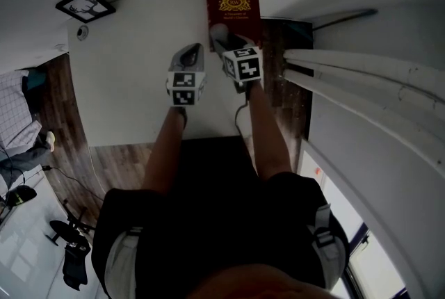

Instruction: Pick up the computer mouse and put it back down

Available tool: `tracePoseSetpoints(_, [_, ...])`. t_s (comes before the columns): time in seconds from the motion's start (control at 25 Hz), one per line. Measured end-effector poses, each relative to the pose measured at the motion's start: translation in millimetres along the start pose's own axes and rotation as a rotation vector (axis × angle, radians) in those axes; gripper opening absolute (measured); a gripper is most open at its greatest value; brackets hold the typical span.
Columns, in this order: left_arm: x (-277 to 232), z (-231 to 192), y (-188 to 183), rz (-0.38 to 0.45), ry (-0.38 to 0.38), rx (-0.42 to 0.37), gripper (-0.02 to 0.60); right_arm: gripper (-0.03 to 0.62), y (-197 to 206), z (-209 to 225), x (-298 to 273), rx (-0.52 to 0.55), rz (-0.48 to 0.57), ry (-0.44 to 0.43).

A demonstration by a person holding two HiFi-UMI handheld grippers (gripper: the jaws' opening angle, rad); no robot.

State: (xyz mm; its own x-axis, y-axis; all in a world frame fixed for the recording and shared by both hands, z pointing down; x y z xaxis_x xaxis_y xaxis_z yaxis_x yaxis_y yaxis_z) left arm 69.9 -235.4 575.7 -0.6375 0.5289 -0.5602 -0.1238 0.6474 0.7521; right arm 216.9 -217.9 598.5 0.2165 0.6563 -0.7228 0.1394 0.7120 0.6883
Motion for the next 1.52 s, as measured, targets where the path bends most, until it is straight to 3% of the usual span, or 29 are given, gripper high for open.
tracePoseSetpoints(0.24, [-4, -9, 3, -0.014, -0.001, 0.02, 0.002, 0.273, 3, -2, -13, -0.003, -0.007, 0.013])
tracePoseSetpoints(0.64, [-5, -16, 6, -0.029, 0.003, 0.032, 0.002, 0.296, -6, -10, -18, 0.064, -0.106, 0.025])
tracePoseSetpoints(0.96, [-6, -17, 8, -0.033, 0.013, 0.035, 0.002, 0.263, -11, -10, -15, 0.053, -0.09, 0.033])
tracePoseSetpoints(1.16, [-6, -20, 10, -0.037, 0.016, 0.049, 0.002, 0.206, -18, -15, -7, 0.076, -0.035, 0.056])
tracePoseSetpoints(1.52, [-32, -20, 22, -0.095, 0.076, 0.046, 0.002, 0.171, -14, -13, -2, 0.077, -0.01, 0.057])
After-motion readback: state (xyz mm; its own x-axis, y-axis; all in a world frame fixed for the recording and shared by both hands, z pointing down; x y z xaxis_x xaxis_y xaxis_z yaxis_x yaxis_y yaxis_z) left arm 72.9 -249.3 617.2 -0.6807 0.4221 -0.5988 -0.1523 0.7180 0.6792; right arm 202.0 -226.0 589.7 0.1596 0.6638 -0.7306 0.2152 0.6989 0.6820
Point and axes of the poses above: the fingertips, and each gripper's own axes: x backward along the fingers, z to its right, y out of its underside, the point moved 8 cm from there along x, backward along the fingers, and after that the axes turned 15 degrees about x, right-handed, at the moved point
